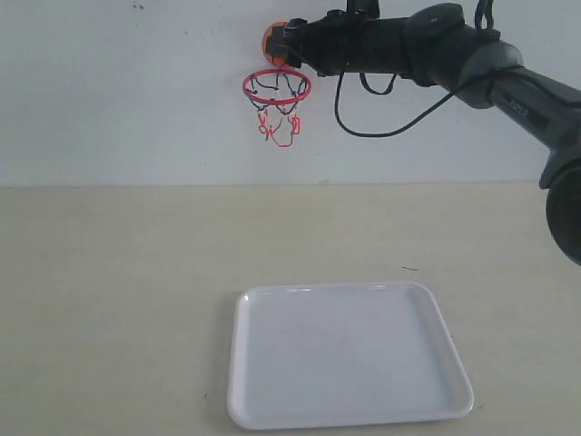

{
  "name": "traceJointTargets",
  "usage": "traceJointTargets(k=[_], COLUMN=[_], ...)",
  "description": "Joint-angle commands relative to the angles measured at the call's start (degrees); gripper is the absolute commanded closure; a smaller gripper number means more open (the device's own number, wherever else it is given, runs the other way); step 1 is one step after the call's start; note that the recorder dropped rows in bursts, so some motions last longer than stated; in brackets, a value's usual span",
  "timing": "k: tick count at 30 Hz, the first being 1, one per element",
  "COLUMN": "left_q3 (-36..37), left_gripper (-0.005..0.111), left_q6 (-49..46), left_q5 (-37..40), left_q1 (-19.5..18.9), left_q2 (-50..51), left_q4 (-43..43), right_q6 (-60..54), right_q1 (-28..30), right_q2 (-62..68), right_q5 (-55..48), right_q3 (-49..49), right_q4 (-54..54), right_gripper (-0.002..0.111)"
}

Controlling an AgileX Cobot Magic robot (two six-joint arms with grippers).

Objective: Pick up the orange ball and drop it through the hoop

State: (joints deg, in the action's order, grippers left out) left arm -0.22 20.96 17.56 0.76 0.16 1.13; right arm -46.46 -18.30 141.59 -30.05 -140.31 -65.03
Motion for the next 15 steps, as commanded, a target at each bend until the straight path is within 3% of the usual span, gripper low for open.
traceJointTargets(k=[1,7,13,15], left_q3=[0.2,0.2,0.2,0.2], left_gripper=[0.103,0.103,0.103,0.103], left_q6=[-0.1,-0.1,-0.1,-0.1], left_q5=[0.0,0.0,0.0,0.0], left_q1=[0.5,0.5,0.5,0.5], left_q2=[-0.2,-0.2,-0.2,-0.2], left_q4=[0.1,0.1,0.1,0.1], right_q6=[-0.6,-1.4,-1.1,-0.7], right_q1=[0.0,0.0,-0.2,-0.2], right_q2=[-0.3,-0.3,-0.3,-0.3], right_q5=[1.0,1.2,1.6,1.8], right_q3=[-0.4,-0.4,-0.4,-0.4], right_q4=[0.4,0.7,0.9,0.9], right_gripper=[0.108,0.105,0.066,0.060])
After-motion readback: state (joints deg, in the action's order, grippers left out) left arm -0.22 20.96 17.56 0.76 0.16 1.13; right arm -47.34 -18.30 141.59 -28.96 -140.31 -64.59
